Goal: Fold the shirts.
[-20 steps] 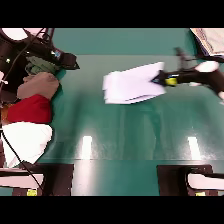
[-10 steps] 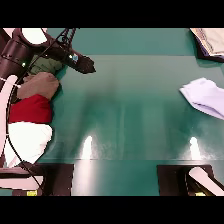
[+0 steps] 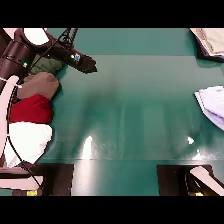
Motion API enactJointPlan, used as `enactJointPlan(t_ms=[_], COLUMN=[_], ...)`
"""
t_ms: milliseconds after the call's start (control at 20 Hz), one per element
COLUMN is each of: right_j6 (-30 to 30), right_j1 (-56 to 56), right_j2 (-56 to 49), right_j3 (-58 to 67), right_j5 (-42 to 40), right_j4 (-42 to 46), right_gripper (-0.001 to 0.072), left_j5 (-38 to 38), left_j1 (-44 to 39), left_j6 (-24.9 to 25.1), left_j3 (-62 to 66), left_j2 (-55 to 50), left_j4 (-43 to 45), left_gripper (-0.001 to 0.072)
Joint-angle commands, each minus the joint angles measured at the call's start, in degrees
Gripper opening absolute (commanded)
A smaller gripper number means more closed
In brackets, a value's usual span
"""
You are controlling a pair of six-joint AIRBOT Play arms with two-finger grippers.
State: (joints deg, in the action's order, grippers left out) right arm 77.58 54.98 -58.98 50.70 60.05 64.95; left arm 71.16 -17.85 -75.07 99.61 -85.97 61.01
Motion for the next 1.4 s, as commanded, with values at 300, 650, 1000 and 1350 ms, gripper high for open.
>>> enactJointPlan(t_ms=[300,650,1000,1350], right_j6=[2.4,2.36,2.38,2.38], right_j1=[-6.73,-43.65,-60.89,-61.59], right_j2=[0.02,0.02,0.02,0.02], right_j3=[12.07,10.21,10.38,10.38], right_j5=[13.2,10.34,8.7,9.51], right_j4=[2.25,-0.68,-0.44,-0.48], right_gripper=[0.0498,0.0137,0.0014,0.0014], left_j5=[-0.04,-5.75,-10.56,-14.08], left_j1=[-0.04,-0.02,-0.02,-0.02], left_j6=[0.55,2.6,2.58,2.58], left_j3=[-0.04,-0.02,-0.02,-0.02], left_j2=[-0.04,-0.02,-0.02,-0.02], left_j4=[0.11,0.5,0.31,0.28], left_gripper=[0.0023,0.0023,0.0023,0.0023])
